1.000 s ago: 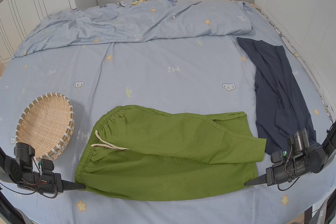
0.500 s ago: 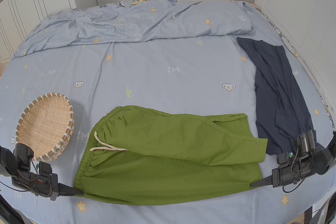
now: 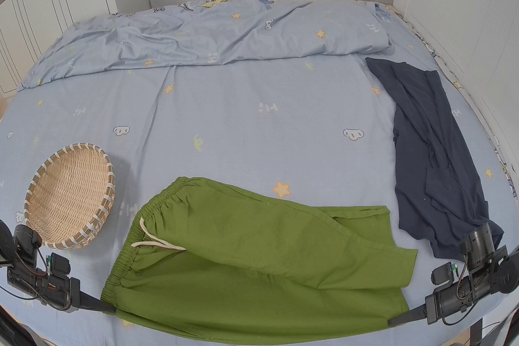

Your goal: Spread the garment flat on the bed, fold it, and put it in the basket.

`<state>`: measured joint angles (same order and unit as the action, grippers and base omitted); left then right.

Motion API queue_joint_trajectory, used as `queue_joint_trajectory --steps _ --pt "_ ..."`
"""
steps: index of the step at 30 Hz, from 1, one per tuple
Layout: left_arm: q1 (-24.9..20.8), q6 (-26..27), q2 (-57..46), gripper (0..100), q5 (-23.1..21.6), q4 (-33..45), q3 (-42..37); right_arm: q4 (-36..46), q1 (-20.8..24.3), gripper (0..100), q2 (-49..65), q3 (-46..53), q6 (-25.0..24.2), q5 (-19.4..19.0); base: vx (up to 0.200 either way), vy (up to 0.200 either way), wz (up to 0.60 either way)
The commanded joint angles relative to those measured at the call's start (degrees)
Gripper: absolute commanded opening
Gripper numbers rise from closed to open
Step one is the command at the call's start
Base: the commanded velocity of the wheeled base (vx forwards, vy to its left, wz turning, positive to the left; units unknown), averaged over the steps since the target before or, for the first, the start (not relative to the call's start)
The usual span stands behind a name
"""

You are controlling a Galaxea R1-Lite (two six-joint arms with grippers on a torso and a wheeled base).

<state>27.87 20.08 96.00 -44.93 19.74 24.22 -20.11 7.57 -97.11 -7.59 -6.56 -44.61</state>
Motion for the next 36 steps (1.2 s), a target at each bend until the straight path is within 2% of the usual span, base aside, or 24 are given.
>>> queue_joint_trajectory --steps 1,6,10,16,22,26,33,34,36 --pt "0.2 0.8 -0.1 0 1.4 0.0 -1.6 0.1 3.5 0 1.3 2.5 0.1 0.7 0.000 0.000 0.00" --pt "-0.5 1.0 0.2 0 2.1 -1.5 -2.7 -0.5 5.3 0 0.7 3.3 0.1 1.1 0.000 0.000 0.00" --pt "-0.9 1.0 1.2 0 2.2 -3.5 -3.7 -1.8 5.1 0 0.3 3.4 0.1 1.2 0.000 0.000 0.00" --pt "-1.5 1.1 2.6 0 4.7 -6.9 -5.5 -2.6 4.3 0 -0.8 2.8 0.0 1.4 0.000 0.000 0.00" --pt "-1.6 1.1 3.0 0 5.1 -6.9 -5.4 -2.5 1.2 0 -1.5 2.6 0.1 2.2 0.000 0.000 0.00" --pt "-1.9 1.0 3.1 0 5.2 -6.9 -5.3 -2.6 1.2 0 -3.3 2.4 0.1 2.5 0.000 0.000 0.00" --pt "-3.2 1.0 3.1 0 5.2 -6.5 -5.7 -8.4 1.6 0 -7.4 4.1 0.2 4.6 0.000 0.000 0.00" --pt "-3.3 1.0 3.1 0 5.2 -6.5 -5.8 -9.1 1.5 100 -7.7 4.3 0.2 4.5 0.000 0.000 0.00" --pt "-3.4 1.0 3.1 0 5.3 -6.6 -6.1 -9.6 1.4 100 -7.8 4.5 0.2 4.5 0.000 0.000 0.00"
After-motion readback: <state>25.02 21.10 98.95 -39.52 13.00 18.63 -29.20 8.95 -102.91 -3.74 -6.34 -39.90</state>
